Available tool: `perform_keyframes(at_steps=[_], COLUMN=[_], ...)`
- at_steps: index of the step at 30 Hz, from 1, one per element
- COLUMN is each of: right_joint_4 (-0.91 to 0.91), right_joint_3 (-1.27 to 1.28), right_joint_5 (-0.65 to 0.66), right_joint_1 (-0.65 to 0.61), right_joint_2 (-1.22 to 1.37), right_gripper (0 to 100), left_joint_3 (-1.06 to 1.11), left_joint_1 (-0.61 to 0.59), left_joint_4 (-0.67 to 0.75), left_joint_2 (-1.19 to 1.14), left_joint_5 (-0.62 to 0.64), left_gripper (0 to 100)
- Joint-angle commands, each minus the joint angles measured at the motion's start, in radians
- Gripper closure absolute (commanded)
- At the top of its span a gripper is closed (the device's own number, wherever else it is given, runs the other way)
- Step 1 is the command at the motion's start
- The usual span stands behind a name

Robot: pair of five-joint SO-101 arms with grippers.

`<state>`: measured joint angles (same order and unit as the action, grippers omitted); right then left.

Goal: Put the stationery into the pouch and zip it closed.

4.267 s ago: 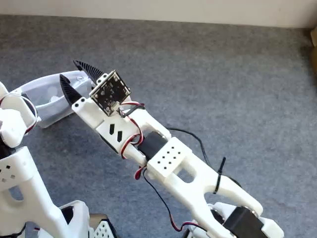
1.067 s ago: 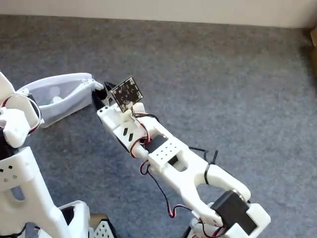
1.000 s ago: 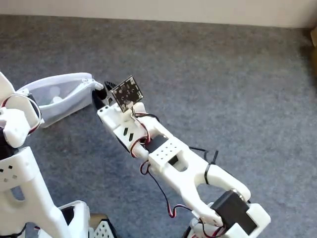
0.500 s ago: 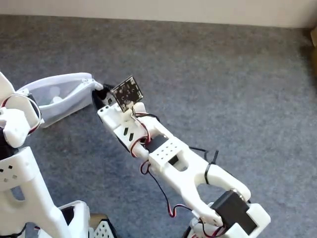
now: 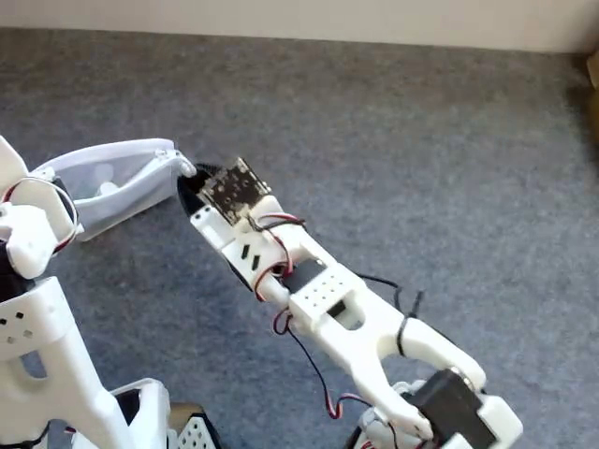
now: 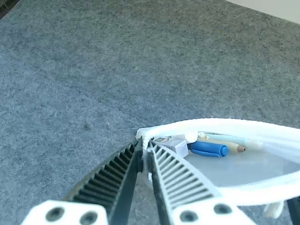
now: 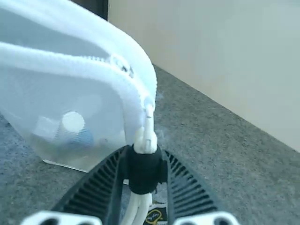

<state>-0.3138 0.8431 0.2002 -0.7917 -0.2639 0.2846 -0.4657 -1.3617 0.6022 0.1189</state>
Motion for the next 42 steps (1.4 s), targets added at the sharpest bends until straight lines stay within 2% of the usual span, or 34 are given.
perform_keyframes(at_steps=[1, 4, 11, 26, 42], right_joint_4=[-0.010, -0.010, -0.010, -0.018, -0.019], right_joint_3=[0.050, 0.110, 0.200, 0.292, 0.341], right_joint_5=[0.012, 0.012, 0.012, 0.011, 0.014], right_joint_1=[0.012, 0.010, 0.008, -0.048, -0.105], right_joint_2=[-0.139, -0.194, -0.242, -0.243, -0.245], right_gripper=[99.4, 99.4, 99.4, 99.4, 99.4], left_joint_3=[0.042, 0.041, 0.041, -0.005, -0.151], left_joint_1=[0.031, 0.033, 0.036, 0.064, 0.277], left_joint_4=[0.000, 0.000, 0.000, 0.086, 0.086], left_joint_2=[-0.021, -0.019, -0.019, -0.015, -0.022], left_joint_5=[-0.005, -0.006, -0.006, -0.006, -0.092], left_gripper=[99, 98, 81, 81, 80])
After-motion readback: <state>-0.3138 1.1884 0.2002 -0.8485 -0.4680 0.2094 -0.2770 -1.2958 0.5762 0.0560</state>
